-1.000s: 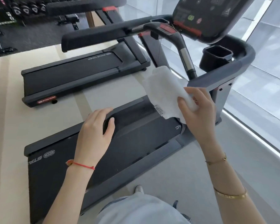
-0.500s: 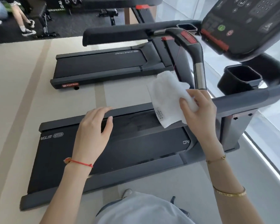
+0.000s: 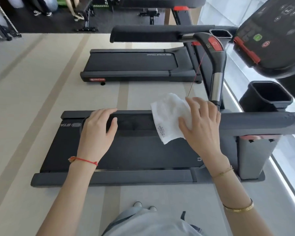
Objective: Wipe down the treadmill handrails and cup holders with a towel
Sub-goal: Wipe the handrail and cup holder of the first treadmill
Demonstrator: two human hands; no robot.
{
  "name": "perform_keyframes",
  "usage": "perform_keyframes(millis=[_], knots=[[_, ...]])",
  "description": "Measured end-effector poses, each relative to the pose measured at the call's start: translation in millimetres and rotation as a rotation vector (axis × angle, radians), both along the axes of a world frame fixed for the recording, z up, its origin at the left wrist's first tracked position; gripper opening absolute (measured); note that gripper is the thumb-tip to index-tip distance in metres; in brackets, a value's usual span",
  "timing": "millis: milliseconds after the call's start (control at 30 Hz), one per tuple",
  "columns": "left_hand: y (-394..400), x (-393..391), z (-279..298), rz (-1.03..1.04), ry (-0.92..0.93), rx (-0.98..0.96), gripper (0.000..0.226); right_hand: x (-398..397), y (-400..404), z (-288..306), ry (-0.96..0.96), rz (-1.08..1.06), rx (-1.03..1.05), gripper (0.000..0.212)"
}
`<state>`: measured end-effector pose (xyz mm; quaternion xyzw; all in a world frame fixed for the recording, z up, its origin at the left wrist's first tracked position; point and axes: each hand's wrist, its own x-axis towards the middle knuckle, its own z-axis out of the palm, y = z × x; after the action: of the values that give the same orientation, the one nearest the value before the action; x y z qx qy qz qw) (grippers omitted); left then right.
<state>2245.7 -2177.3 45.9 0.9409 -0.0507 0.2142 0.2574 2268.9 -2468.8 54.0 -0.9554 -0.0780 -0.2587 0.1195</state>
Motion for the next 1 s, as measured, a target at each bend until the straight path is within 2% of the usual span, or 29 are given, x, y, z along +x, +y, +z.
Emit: perform_keyframes(millis=[100,267,367,500,600,767,933,1000], knots=[[1,-1,-2,0.002,-0.006,0.009,0.026,3,5,6,0.009,0.133,-0.207,0.055],[8,-1,-5,0.004,-0.014,0.019,0.026,5,16,5,0.227,0.242,-0.274,0.059],[12,-3,-6,0.007,-0.012,0.020,0.026,7,22,8,0.192,0.241,-0.365,0.059],[19,-4,-7,0.016,-0.006,0.029,0.027,15,20,13,0.154,0.302,-0.281,0.047],[23,-5,-10,0.020,-0.010,0.027,0.027,18,25,-4,0.169,0.342,-0.209,0.057],[25,-6,-12,0.023,-0.003,0.019,0.028,26,47,-28,-0.001,0.254,-0.221,0.059],[25,-6,-13,0.023,-0.015,0.011,0.027,32,63,-28,-0.101,0.303,-0.180,0.045],[25,-5,-13,0.026,-0.014,0.008,0.026,40,47,-32,-0.115,0.219,-0.186,0.033]])
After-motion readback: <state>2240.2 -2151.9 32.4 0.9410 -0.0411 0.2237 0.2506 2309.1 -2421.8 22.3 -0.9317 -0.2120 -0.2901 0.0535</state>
